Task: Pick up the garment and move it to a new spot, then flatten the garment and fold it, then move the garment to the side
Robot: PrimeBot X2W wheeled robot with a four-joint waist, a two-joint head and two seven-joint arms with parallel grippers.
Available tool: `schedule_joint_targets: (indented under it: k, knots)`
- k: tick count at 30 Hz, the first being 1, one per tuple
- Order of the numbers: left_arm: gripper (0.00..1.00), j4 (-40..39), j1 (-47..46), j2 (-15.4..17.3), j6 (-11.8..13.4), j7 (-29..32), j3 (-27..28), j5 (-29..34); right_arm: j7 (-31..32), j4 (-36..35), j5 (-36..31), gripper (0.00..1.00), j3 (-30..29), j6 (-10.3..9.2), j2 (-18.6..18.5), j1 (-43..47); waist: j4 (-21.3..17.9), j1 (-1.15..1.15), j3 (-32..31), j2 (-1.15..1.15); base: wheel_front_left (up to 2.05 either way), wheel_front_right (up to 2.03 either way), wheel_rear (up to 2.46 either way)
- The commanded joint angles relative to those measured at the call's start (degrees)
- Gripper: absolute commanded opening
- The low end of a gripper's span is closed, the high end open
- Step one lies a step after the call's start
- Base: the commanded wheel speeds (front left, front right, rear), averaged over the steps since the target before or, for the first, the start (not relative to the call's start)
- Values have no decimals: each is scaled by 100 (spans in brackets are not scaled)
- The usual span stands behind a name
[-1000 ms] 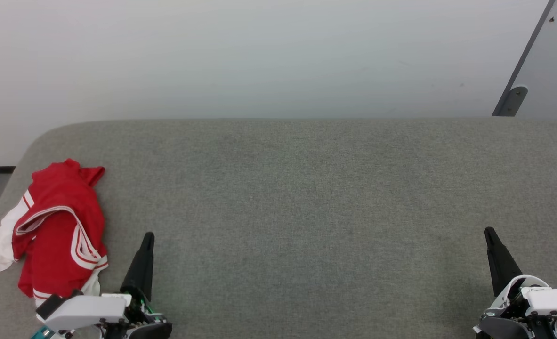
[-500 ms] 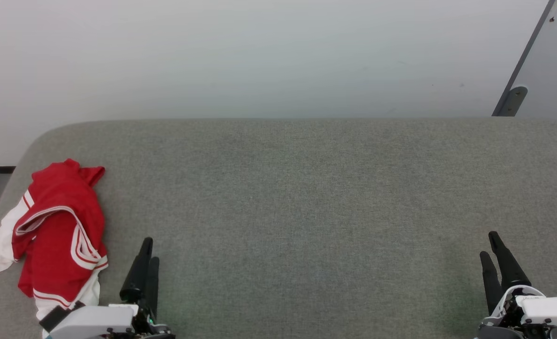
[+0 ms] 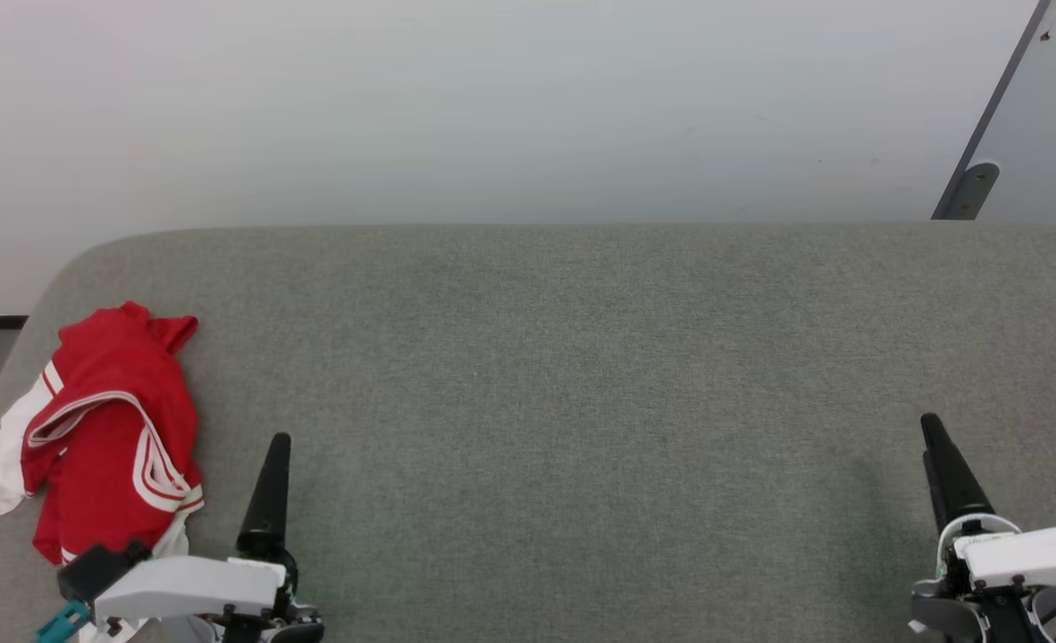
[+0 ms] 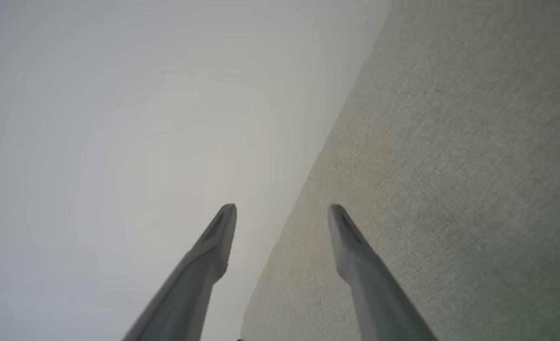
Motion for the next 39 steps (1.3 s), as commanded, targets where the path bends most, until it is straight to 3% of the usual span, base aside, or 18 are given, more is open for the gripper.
schedule_joint_targets:
  k: [1, 18, 39]
  knots:
    - [100, -107, -188, 32, 17, -67, 8, 321, -73, -63, -283, 100, 49, -1, -82, -212, 1, 0, 3, 0, 0, 0, 0]
    - [100, -258, -180, 156, 203, -428, -202, 2549, -436, -237, -2502, 100, 64, -2, -172, -361, 11, 0, 27, 0, 0, 0, 0]
    - [100, -405, -220, 374, 473, -781, -562, 4184, -789, -65, -4430, 100, 29, -3, -169, -603, -33, 0, 20, 0, 0, 0, 0]
